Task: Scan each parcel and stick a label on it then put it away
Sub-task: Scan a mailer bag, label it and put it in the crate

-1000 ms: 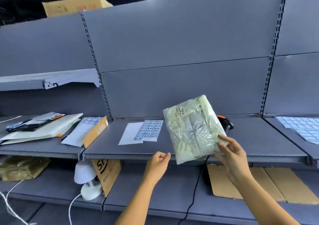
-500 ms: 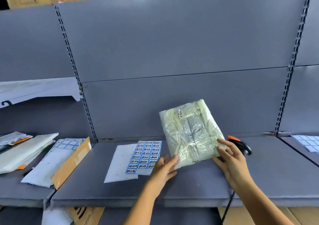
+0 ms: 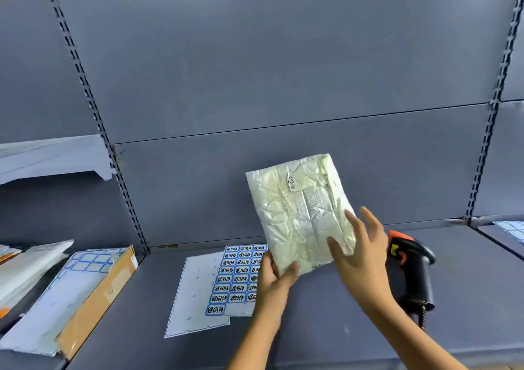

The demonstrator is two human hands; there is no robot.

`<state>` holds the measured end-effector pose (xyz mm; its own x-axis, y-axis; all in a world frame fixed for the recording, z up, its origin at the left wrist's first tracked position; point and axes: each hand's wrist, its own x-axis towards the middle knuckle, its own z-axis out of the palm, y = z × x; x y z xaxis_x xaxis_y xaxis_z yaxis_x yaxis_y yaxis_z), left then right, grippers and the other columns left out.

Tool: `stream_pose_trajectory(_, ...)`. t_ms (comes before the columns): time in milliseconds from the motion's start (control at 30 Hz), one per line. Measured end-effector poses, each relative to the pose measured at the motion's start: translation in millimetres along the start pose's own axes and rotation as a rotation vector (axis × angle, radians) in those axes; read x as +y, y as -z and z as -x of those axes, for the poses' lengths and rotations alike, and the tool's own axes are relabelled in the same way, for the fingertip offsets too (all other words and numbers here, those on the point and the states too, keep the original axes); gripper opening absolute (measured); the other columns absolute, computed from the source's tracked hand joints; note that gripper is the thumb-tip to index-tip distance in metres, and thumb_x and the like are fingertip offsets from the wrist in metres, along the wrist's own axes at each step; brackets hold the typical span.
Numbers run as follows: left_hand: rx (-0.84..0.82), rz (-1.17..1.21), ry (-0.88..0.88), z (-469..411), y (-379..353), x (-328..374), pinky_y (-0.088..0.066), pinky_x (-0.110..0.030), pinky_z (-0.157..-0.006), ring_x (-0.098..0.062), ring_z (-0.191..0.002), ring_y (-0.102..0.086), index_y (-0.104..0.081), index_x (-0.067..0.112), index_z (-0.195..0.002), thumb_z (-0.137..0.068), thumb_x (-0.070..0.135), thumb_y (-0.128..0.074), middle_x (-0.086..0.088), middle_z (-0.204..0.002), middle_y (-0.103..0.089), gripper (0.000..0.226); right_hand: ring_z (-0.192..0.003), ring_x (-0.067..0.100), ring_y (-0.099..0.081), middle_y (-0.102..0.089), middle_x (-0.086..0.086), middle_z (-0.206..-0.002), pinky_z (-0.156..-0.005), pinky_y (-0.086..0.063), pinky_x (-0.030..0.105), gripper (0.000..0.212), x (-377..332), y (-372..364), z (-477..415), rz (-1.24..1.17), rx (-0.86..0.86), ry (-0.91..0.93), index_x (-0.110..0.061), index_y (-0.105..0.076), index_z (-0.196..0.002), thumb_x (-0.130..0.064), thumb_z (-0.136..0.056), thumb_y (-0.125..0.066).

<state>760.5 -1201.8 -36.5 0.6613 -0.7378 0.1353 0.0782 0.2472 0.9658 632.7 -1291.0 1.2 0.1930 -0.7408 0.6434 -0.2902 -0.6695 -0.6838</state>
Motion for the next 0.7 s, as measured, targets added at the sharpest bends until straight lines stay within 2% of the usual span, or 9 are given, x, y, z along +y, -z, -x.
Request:
stream_pose_trajectory(133,0.029,-0.309,-0.250,12.7,-20.8,4.1,-0.050,-0.019,-0.080,-0.006,-0.096,-0.065,-0.053,0.016,-0.114,-0.087,0.013,-0.065,-0.004,-0.109,-0.067,0.029,-0.141,0.018,-0.021,-0.029,0.004,-0.151,-0.114,-0.022,0.035,0.078,-36.2,-12.5,4.2,-0.018,-0.202,0.096,-0.019,-0.034,-0.145,-0.050,-0.079,-0.060)
stream_pose_trajectory(200,0.001,-0.501,-0.381,24.3,-32.3,8.7,-0.049,-0.018,-0.086,-0.004,-0.105,-0.062,-0.053,0.015,-0.120,-0.101,0.019,-0.041,-0.001,-0.116,-0.066,0.023,-0.144,0.012,-0.008,-0.015,-0.003,-0.154,-0.116,-0.015,0.028,0.091,-43.1,-18.0,7.6,-0.100,-0.306,0.041,-0.024,-0.018,-0.150,-0.050,-0.078,-0.068)
stream_pose_trajectory(267,-0.061,-0.566,-0.439,39.5,-36.5,3.5,-0.043,-0.026,-0.099,-0.013,-0.123,-0.052,-0.046,0.013,-0.133,-0.099,0.008,-0.043,-0.003,-0.133,-0.057,0.034,-0.143,0.005,-0.013,-0.018,-0.011,-0.154,-0.115,-0.019,0.025,0.095,-45.5,-17.6,8.4,-0.267,-0.311,-0.014,-0.027,-0.015,-0.150,-0.041,-0.076,-0.073)
stream_pose_trajectory(333,-0.085,-0.545,-0.420,46.9,-43.1,-8.8,-0.034,-0.029,-0.109,-0.011,-0.134,-0.038,-0.030,0.017,-0.144,-0.090,0.009,-0.054,0.002,-0.147,-0.038,0.059,-0.134,0.005,-0.035,-0.037,-0.014,-0.145,-0.106,-0.035,0.026,0.086,-44.0,-13.6,7.7,-0.401,-0.261,-0.062,-0.029,-0.025,-0.146,-0.033,-0.073,-0.071)
stream_pose_trajectory(400,-0.104,-0.454,-0.399,54.0,-46.5,-5.1,-0.033,-0.026,-0.110,0.004,-0.133,-0.034,-0.027,0.030,-0.144,-0.085,0.023,-0.053,0.018,-0.147,-0.033,0.065,-0.122,0.001,-0.045,-0.048,-0.017,-0.134,-0.096,-0.039,0.019,0.073,-40.9,-8.9,7.8,-0.433,-0.241,-0.086,-0.032,-0.034,-0.141,-0.024,-0.076,-0.065)
stream_pose_trajectory(467,-0.115,-0.507,-0.420,53.7,-47.7,-4.9,-0.032,-0.013,-0.106,0.014,-0.130,-0.032,-0.023,0.034,-0.145,-0.083,0.021,-0.056,0.027,-0.144,-0.032,0.071,-0.115,-0.001,-0.049,-0.052,-0.018,-0.128,-0.088,-0.040,0.012,0.060,-37.4,-4.2,6.6,-0.417,-0.254,-0.103,-0.034,-0.041,-0.135,-0.014,-0.083,-0.063)
stream_pose_trajectory(533,-0.172,-0.633,-0.431,50.6,-44.5,-8.6,-0.023,0.001,-0.100,0.027,-0.127,-0.018,-0.007,0.036,-0.147,-0.083,0.029,-0.059,0.031,-0.148,-0.015,0.083,-0.106,0.003,-0.056,-0.059,-0.015,-0.115,-0.078,-0.043,0.012,0.051,-28.9,-2.0,2.3,-0.425,-0.275,-0.161,-0.038,-0.043,-0.128,-0.008,-0.089,-0.057)
stream_pose_trajectory(600,-0.211,-0.775,-0.427,48.3,-35.9,-15.1,-0.018,0.001,-0.102,0.029,-0.126,-0.006,0.013,0.044,-0.139,-0.082,0.047,-0.053,0.033,-0.146,0.001,0.087,-0.104,0.011,-0.060,-0.062,-0.015,-0.108,-0.074,-0.048,0.017,0.046,-20.6,-1.7,-2.5,-0.479,-0.274,-0.236,-0.033,-0.045,-0.128,-0.008,-0.091,-0.055)
stream_pose_trajectory(700,-0.264,-0.840,-0.436,41.1,-25.5,-19.0,-0.015,-0.008,-0.111,0.018,-0.135,-0.005,0.020,0.055,-0.136,-0.079,0.076,-0.037,0.028,-0.149,-0.001,0.084,-0.109,0.016,-0.061,-0.065,-0.007,-0.115,-0.088,-0.053,0.036,0.039,-10.3,-2.4,-4.6,-0.604,-0.257,-0.319,-0.030,-0.051,-0.123,-0.007,-0.092,-0.055)
